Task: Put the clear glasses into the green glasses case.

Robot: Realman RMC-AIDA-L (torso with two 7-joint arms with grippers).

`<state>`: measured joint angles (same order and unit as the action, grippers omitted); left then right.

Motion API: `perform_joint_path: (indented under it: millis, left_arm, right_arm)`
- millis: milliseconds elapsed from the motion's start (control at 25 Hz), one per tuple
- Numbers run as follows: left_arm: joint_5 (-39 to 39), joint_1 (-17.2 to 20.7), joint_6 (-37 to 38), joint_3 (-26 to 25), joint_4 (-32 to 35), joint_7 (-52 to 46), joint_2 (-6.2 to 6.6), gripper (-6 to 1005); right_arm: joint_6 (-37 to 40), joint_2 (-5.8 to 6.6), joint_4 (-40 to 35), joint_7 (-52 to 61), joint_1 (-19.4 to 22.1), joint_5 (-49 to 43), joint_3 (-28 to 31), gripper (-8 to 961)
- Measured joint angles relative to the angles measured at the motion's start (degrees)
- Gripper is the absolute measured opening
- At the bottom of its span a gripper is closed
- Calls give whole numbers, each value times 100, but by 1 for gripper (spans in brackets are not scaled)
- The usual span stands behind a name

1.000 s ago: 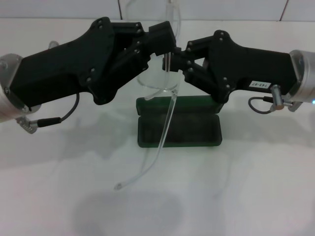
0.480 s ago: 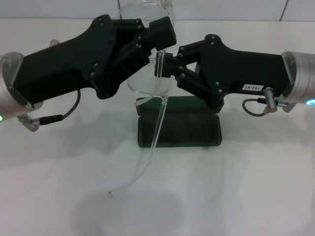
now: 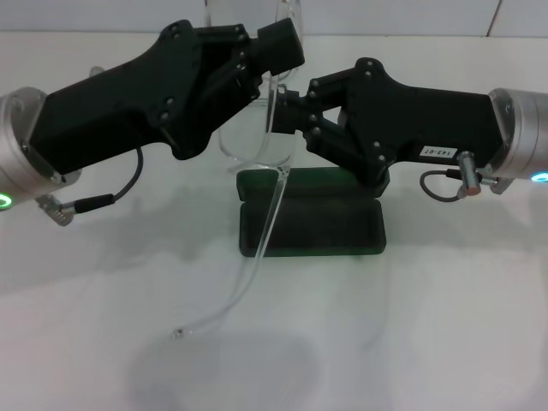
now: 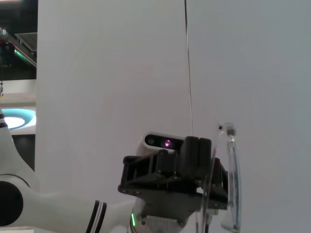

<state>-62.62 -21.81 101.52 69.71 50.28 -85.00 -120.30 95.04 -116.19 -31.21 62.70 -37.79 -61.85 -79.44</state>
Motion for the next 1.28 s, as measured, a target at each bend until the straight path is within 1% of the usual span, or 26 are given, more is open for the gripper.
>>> perform_joint_path:
  millis: [360,880,1080,1200,1280]
  left_arm:
    - [39,-8,-5,13,-69,59,15,39]
    - [141,45,157,31,-23,23,54,39]
    - [153,102,307,-89,39,20,93,39]
    - [105,165,398,-261,71,21,113,39]
    - [90,172,415,-279,71,24,115,39]
  right_arm:
    - [-1,-1,8,-72,55,125,-11,45]
    - [-18,18,78,-241,358,546,64,45]
    - [177,41,50,-241,623,588,388,45]
    - [526,40,45,-235,839,621,825,45]
    - [746,31,72,-208,995,806,1077,46]
